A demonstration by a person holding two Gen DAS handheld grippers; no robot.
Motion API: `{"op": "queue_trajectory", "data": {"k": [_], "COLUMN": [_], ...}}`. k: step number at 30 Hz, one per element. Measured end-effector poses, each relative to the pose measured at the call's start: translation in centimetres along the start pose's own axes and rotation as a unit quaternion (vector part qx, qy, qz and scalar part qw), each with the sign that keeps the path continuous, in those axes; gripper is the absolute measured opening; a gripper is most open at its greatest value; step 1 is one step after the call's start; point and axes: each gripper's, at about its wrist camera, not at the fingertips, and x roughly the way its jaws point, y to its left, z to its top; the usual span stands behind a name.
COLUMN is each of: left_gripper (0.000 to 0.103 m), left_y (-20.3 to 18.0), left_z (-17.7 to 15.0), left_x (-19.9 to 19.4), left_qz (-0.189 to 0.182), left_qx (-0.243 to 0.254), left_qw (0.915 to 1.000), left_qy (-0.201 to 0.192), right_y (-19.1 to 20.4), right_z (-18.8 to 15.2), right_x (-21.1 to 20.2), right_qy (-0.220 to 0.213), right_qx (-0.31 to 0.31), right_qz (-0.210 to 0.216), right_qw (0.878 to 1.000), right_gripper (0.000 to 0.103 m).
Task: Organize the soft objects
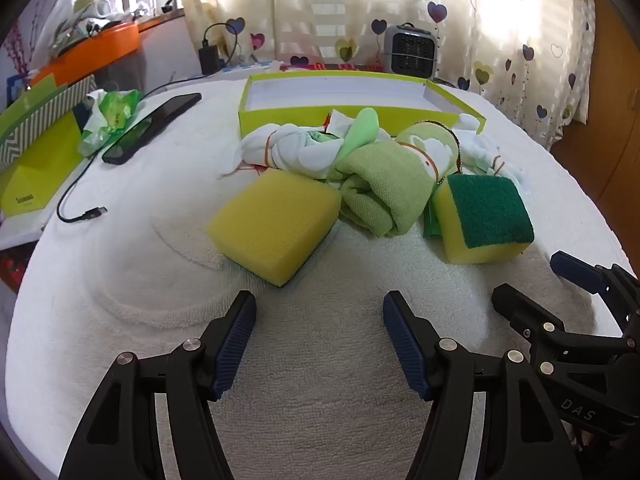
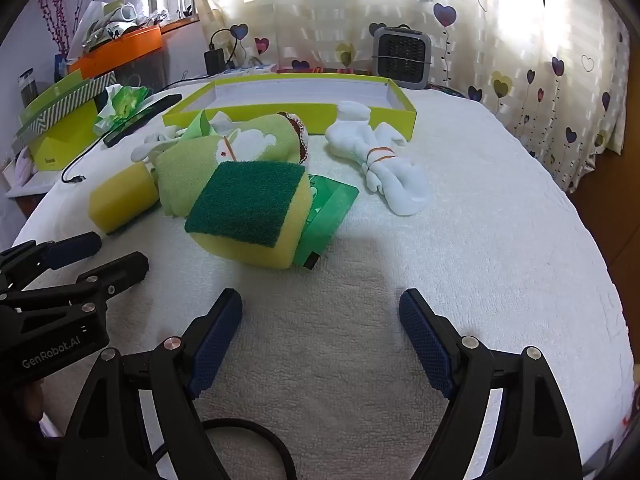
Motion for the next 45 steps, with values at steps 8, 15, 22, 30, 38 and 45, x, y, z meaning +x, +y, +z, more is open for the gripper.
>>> {"op": "queue_trajectory", "data": {"k": [8,15,22,30,38,45], "left_gripper": [0.065,0.066,0.066,0.067,0.067,0.067], "left_y": [0.0,0.0,0.0,0.7,1.1,1.1], "left_z": [0.1,0.0,0.0,0.3,0.3,0.3], "left_x": [0.1,0.0,0.0,0.0,0.3,0.3], "left_qz": [0.001,0.002,0.002,0.002,0.004,0.003], "left_qx": [0.001,0.002,0.001,0.0,0.0,0.0], "left_qw": [1.0,1.0,1.0,1.0,1.0,1.0], "left_qy": [0.001,-0.001,-0.002,-0.002,-0.006,-0.006], "right_y": [0.0,0.0,0.0,0.1,0.1,0.1], "right_z": [0.0,0.0,0.0,0.0,0.0,0.0], "right_x": [0.0,0.0,0.0,0.0,0.0,0.0], "right_qy": [-0.001,-0.002,-0.002,-0.003,-0.003,-0.003], "right_qx": [0.0,0.0,0.0,0.0,0.0,0.0], "right_qz": [0.0,0.0,0.0,0.0,0.0,0.0], "right_qw": [1.0,1.0,1.0,1.0,1.0,1.0], "right_gripper": [0.081,0.081,0.081,0.081,0.081,0.081]}}
